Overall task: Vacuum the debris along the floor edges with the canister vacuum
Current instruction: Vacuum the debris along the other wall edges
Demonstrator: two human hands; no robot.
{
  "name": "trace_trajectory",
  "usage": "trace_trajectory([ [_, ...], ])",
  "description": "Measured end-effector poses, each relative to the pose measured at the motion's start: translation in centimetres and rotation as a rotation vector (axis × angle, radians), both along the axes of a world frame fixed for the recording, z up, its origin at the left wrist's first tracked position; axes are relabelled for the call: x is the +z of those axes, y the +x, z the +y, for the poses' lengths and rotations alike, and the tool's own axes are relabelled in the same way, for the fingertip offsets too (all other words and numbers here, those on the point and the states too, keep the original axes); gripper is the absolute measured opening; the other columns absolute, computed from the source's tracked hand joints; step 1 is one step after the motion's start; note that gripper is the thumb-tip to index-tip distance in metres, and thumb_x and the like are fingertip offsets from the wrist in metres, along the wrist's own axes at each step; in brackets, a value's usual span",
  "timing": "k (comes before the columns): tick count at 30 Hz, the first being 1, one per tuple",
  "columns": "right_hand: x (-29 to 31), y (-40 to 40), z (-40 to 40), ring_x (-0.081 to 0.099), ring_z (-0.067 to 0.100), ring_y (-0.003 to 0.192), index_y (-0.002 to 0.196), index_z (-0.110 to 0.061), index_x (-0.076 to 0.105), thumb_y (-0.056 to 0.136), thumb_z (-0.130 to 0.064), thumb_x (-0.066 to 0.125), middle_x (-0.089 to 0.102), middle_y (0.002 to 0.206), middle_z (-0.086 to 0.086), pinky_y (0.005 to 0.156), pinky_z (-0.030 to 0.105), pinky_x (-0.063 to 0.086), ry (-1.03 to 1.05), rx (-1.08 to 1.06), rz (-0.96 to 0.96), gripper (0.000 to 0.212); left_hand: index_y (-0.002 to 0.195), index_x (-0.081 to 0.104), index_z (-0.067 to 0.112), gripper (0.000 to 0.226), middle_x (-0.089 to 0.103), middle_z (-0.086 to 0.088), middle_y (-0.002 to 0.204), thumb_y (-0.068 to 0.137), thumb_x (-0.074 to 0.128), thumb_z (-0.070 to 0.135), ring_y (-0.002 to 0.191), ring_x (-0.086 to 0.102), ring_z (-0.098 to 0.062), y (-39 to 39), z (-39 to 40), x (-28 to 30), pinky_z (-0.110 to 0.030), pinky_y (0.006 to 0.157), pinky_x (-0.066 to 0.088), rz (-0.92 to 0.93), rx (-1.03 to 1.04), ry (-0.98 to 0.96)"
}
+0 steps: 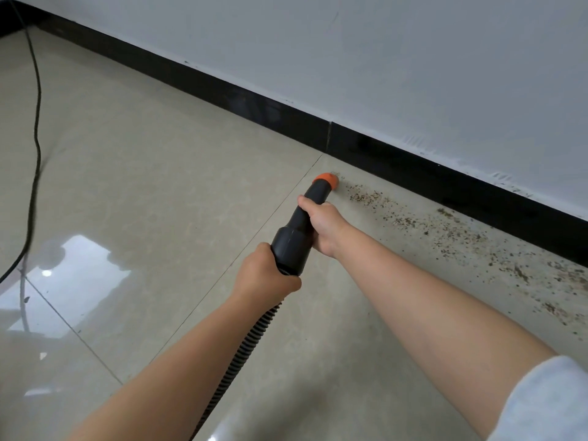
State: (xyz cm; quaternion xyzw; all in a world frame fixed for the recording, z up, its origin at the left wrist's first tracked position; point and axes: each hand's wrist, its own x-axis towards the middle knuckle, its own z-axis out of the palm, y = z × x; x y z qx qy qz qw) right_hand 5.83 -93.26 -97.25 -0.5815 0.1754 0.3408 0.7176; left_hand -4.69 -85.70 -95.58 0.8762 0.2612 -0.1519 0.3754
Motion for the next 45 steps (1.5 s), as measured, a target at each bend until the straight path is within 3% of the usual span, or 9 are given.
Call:
trace_trajectory([
  [7, -0.6, 2.0, -0.4, 0.054, 0.016, 0.079, 0.134, -0.005, 0.032, 0.094, -0.026, 0.053, 0.051, 0.092, 0.004, 0.080, 0.036, 0.047, -0.023, 0.067, -0.026, 0.050, 0.095, 0.040, 0.013, 0.033, 0.046, 0.005, 0.075, 0.075, 0.067, 0.015, 0.059, 0.046, -0.006, 1.4, -1.2, -0.6, -0.018, 0.045, 0.032, -0.017, 0.051, -0.020],
  [13, 0.5, 3.8, -1.0, 0.054, 0.017, 0.075, 0.135, -0.003, 0.035, 0.094, -0.025, 0.053, 0.051, 0.088, 0.004, 0.067, 0.033, 0.048, -0.044, 0.039, -0.040, 0.050, 0.096, 0.040, 0.012, 0.032, 0.044, 0.004, 0.074, 0.077, 0.065, 0.014, 0.059, 0.045, -0.006, 3.7, -1.8, -0.2, -0.019, 0.045, 0.031, -0.016, 0.029, -0.017],
  [17, 0.6, 3.7, -1.5, 0.055, 0.017, 0.076, 0.134, -0.003, 0.037, 0.095, -0.025, 0.052, 0.053, 0.087, 0.005, 0.075, 0.037, 0.047, -0.051, 0.038, -0.036, 0.047, 0.096, 0.040, 0.012, 0.032, 0.044, 0.004, 0.074, 0.076, 0.066, 0.014, 0.058, 0.045, -0.007, 3.6, -2.0, -0.3, -0.019, 0.045, 0.032, -0.010, 0.024, -0.010],
  [23, 0.3, 1.6, -1.9, 0.055, 0.016, 0.076, 0.135, -0.004, 0.034, 0.094, -0.024, 0.052, 0.052, 0.089, 0.004, 0.063, 0.029, 0.048, -0.039, 0.019, -0.023, 0.049, 0.094, 0.040, 0.012, 0.033, 0.044, 0.005, 0.073, 0.075, 0.067, 0.015, 0.058, 0.045, -0.005, 1.6, -1.9, 0.0, -0.018, 0.045, 0.031, -0.012, -0.020, 0.036],
  [31, 0.2, -2.2, -2.7, 0.056, 0.023, 0.099, 0.141, -0.006, 0.028, 0.094, -0.028, 0.054, 0.052, 0.128, 0.013, 0.065, 0.029, 0.049, -0.027, -0.063, 0.037, 0.058, 0.095, 0.042, 0.013, 0.033, 0.047, 0.006, 0.075, 0.074, 0.067, 0.017, 0.061, 0.047, -0.005, -1.8, -1.6, 1.2, -0.018, 0.047, 0.036, 0.012, -0.114, 0.057],
  [36, 0.9, -3.7, -3.7, 0.055, 0.022, 0.100, 0.142, -0.004, 0.028, 0.095, -0.028, 0.052, 0.053, 0.120, 0.010, 0.079, 0.033, 0.047, -0.018, -0.072, 0.059, 0.059, 0.094, 0.041, 0.013, 0.032, 0.047, 0.006, 0.075, 0.074, 0.066, 0.017, 0.061, 0.046, -0.005, -3.2, -2.0, 1.6, -0.018, 0.047, 0.035, 0.001, -0.168, 0.087],
  [41, 1.3, -4.5, -4.5, 0.057, 0.016, 0.080, 0.134, -0.002, 0.038, 0.096, -0.026, 0.050, 0.056, 0.093, 0.004, 0.069, 0.029, 0.048, 0.003, -0.055, 0.074, 0.047, 0.092, 0.040, 0.014, 0.033, 0.048, 0.005, 0.075, 0.074, 0.067, 0.018, 0.061, 0.048, -0.006, -3.8, -2.6, 1.5, -0.017, 0.048, 0.038, 0.000, -0.173, 0.086],
  [45, 1.6, -3.8, -4.6, 0.055, 0.015, 0.076, 0.132, -0.002, 0.040, 0.096, -0.024, 0.050, 0.054, 0.087, 0.004, 0.075, 0.031, 0.047, 0.004, -0.048, 0.068, 0.043, 0.092, 0.040, 0.014, 0.032, 0.048, 0.005, 0.075, 0.074, 0.066, 0.018, 0.059, 0.049, -0.006, -3.2, -2.9, 1.6, -0.017, 0.046, 0.036, -0.003, -0.158, 0.067],
])
